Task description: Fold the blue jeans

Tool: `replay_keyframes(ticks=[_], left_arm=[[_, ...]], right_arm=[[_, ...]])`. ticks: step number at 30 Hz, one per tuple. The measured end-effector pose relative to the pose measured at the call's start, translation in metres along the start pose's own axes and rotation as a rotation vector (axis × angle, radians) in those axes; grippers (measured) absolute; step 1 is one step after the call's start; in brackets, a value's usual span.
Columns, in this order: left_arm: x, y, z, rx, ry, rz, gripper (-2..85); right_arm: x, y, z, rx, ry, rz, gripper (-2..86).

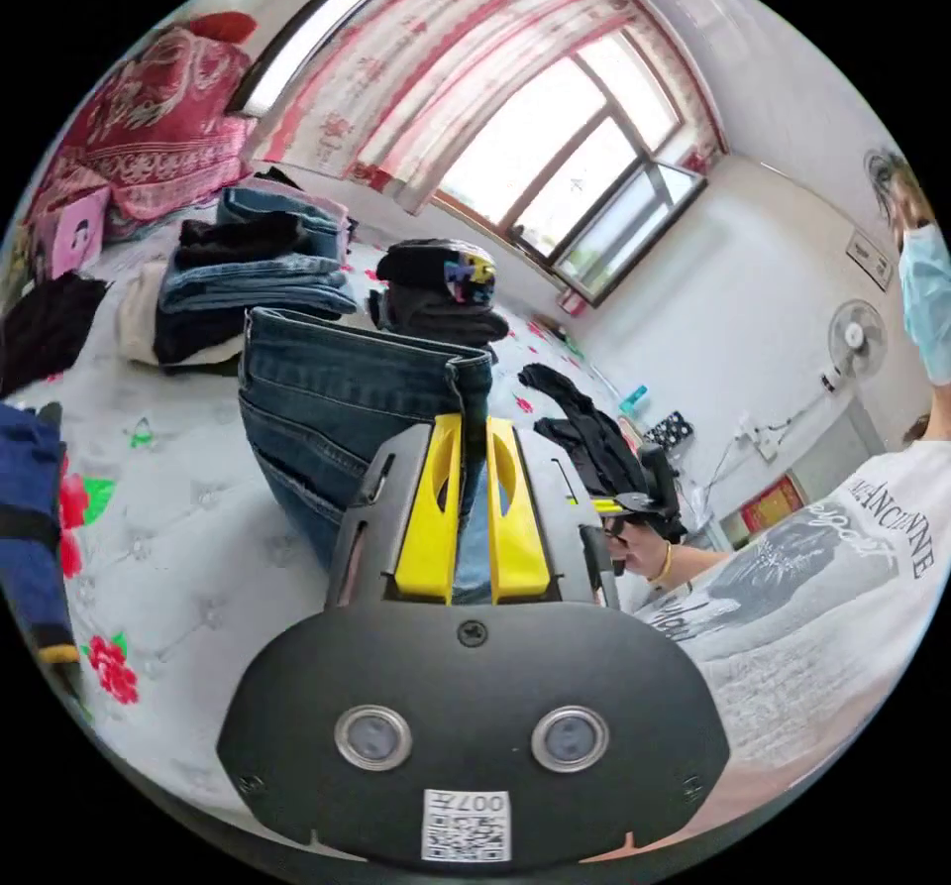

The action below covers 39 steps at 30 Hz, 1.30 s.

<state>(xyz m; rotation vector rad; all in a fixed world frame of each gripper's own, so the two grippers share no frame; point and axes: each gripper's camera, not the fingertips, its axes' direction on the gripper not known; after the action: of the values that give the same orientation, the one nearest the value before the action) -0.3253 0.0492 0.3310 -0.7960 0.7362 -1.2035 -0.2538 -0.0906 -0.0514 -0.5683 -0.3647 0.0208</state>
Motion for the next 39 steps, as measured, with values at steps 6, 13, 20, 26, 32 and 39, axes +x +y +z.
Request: replay_keyframes(ticks=[6,13,20,26,32,39], left_arm=[[0.024,0.053,0.148,-0.248,0.27,-0.109,7.7],[-0.071,0.15,0.114,-0.298,-0.049,-0.432,11.7],[-0.131,0.198,0.163,-0.397,0.034,-0.563,15.6],[-0.15,0.202,0.209,-0.482,0.066,-0.54,7.4],[-0.165,0.12,0.17,-0.307,0.19,-0.428,4.7],[-0.207,-0.06,0.055,-0.047,0.077,-0.135,4.9]], right_arm=[[0.12,0.062,-0.051,0.167,-0.107,0.385,9.9],[0.188,0.098,-0.025,0.13,-0.264,0.532,11.7],[0.196,0.068,0.039,-0.057,-0.324,0.475,11.5],[0.191,0.055,0.052,-0.178,-0.311,0.404,7.2],[0.154,-0.007,0.005,-0.088,-0.403,0.268,4.3],[0.05,-0.212,-0.058,0.196,-0.478,-0.051,3.4]])
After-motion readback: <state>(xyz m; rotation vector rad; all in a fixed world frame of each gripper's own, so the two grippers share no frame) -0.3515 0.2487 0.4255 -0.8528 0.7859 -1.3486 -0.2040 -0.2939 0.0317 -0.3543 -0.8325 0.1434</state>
